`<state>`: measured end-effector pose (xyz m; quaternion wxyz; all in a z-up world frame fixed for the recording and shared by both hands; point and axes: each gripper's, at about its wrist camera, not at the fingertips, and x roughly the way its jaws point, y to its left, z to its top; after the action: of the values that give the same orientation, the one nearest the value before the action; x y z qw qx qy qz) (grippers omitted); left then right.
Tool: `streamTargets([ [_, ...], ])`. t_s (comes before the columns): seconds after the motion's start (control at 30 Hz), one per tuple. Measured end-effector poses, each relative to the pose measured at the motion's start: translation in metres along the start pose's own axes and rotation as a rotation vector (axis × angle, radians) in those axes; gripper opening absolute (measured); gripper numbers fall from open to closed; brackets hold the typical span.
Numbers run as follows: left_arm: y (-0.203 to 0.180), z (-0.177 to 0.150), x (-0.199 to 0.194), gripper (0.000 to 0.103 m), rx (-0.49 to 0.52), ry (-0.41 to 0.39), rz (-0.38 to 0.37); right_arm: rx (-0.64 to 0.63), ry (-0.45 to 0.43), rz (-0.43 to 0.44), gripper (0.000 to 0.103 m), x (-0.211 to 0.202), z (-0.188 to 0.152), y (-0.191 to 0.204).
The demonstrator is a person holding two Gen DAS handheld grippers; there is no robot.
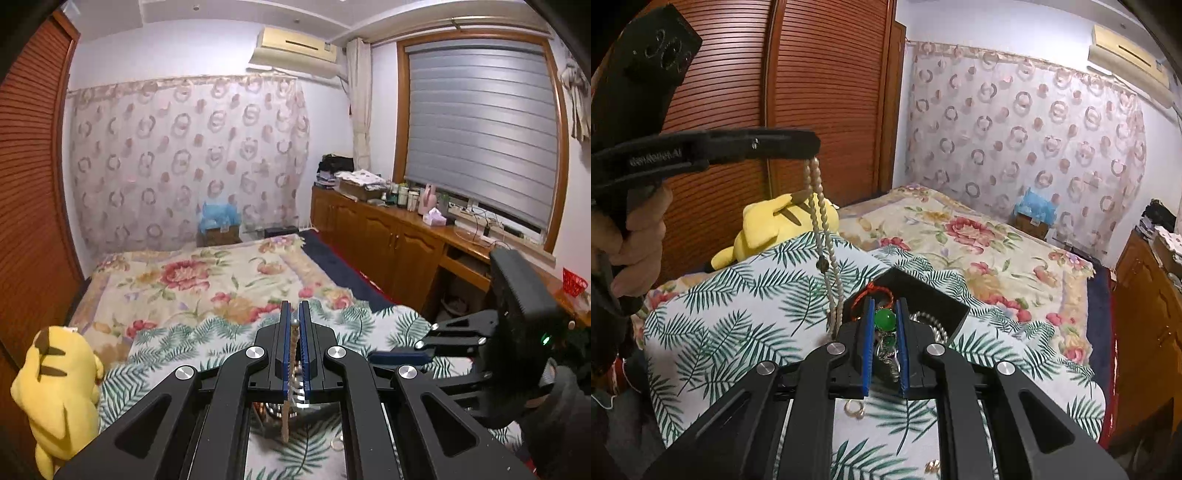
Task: Organize jewelry
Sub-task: 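Carry the pearl strand into the box while the right tool lowers the jade chain in, then grasp the gold ring with the left tool while the right tool grasps the gold earring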
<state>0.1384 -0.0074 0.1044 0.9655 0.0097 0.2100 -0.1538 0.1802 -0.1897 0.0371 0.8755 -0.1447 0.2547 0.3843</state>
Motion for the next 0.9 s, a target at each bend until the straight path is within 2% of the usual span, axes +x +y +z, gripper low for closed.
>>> streamTargets([
  [0.23,0.004,0.028,0.022,0.004,0.006,-0.014,-0.001,-0.007,0.011,0.033,0.013,0.027,0.014,-0.016],
  [0.37,0.004,0.031,0.033,0.004,0.005,0.001,-0.008,-0.014,0.035,0.04,0.013,0.048,0.013,-0.024],
  [0.57,0.015,0.019,0.069,0.004,-0.012,0.06,-0.004,0.012,0.094,0.055,0.013,0.083,0.0,-0.034],
  [0.83,0.035,-0.008,0.091,0.005,-0.059,0.132,0.005,0.051,0.107,0.032,0.015,0.096,-0.008,-0.042],
  [0.9,0.038,-0.012,0.091,0.009,-0.064,0.138,0.011,0.058,0.105,0.037,0.015,0.095,-0.007,-0.044],
])
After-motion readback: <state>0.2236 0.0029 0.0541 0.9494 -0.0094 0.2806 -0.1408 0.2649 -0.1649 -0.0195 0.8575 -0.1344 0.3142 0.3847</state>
